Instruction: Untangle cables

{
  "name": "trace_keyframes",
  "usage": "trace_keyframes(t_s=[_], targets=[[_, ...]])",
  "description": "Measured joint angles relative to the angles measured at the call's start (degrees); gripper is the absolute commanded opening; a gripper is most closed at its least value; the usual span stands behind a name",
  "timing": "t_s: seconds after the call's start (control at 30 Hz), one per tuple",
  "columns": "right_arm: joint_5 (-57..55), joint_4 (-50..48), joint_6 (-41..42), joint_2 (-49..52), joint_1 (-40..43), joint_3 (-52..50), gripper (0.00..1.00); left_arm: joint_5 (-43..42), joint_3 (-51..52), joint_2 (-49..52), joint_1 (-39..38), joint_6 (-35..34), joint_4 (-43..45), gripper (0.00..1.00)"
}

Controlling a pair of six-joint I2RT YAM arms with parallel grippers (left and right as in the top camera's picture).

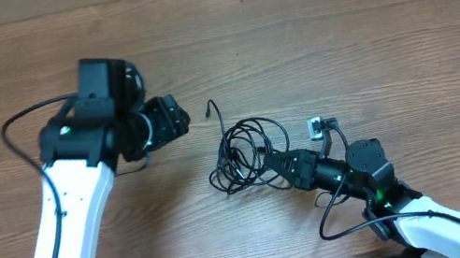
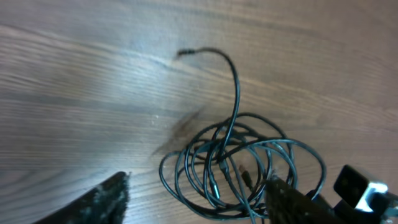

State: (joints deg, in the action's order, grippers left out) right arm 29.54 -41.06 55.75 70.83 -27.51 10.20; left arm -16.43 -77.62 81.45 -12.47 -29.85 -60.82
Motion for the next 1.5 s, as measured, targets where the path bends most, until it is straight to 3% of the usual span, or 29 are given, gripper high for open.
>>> trace_keyframes(t_s=[0.27, 0.4, 0.8, 0.87, 0.93, 1.0, 1.07, 1.23, 1.5], targets=[[-4.5, 0.0, 2.1, 0.0, 0.0, 0.0, 0.04, -1.0, 0.0, 8.8, -5.6, 0.0, 3.0, 0.34], [-5.4, -0.1, 3.1, 0.0, 0.0, 0.0, 0.04, -1.0, 0.0, 12.4, -7.8, 0.1, 4.7, 0.30], [-5.3, 0.0, 12.1, 0.0, 0.1, 0.0, 0.04, -2.1, 0.0, 20.7, -12.0, 4.5, 10.8, 0.29], [-5.3, 0.0, 12.7, 0.0, 0.1, 0.0, 0.04, -2.9, 0.0, 21.6, -12.8, 4.6, 12.5, 0.24], [-5.2, 0.0, 13.4, 0.0, 0.1, 0.0, 0.04, -3.3, 0.0, 22.2, -13.5, 4.8, 13.4, 0.13], [-4.7, -0.3, 13.9, 0.0, 0.1, 0.0, 0.04, -3.6, 0.0, 22.7, -14.2, 5.1, 14.4, 0.11], [-4.2, -0.5, 14.2, 0.0, 0.1, 0.0, 0.04, -3.6, 0.0, 23.3, -14.5, 5.0, 14.7, 0.13], [-3.8, -0.5, 14.6, 0.0, 0.1, 0.0, 0.04, -3.5, 0.0, 24.2, -14.6, 5.5, 15.3, 0.38], [-4.0, -0.5, 14.8, 0.0, 0.1, 0.0, 0.04, -3.5, 0.0, 24.2, -16.8, 5.2, 15.8, 0.42]])
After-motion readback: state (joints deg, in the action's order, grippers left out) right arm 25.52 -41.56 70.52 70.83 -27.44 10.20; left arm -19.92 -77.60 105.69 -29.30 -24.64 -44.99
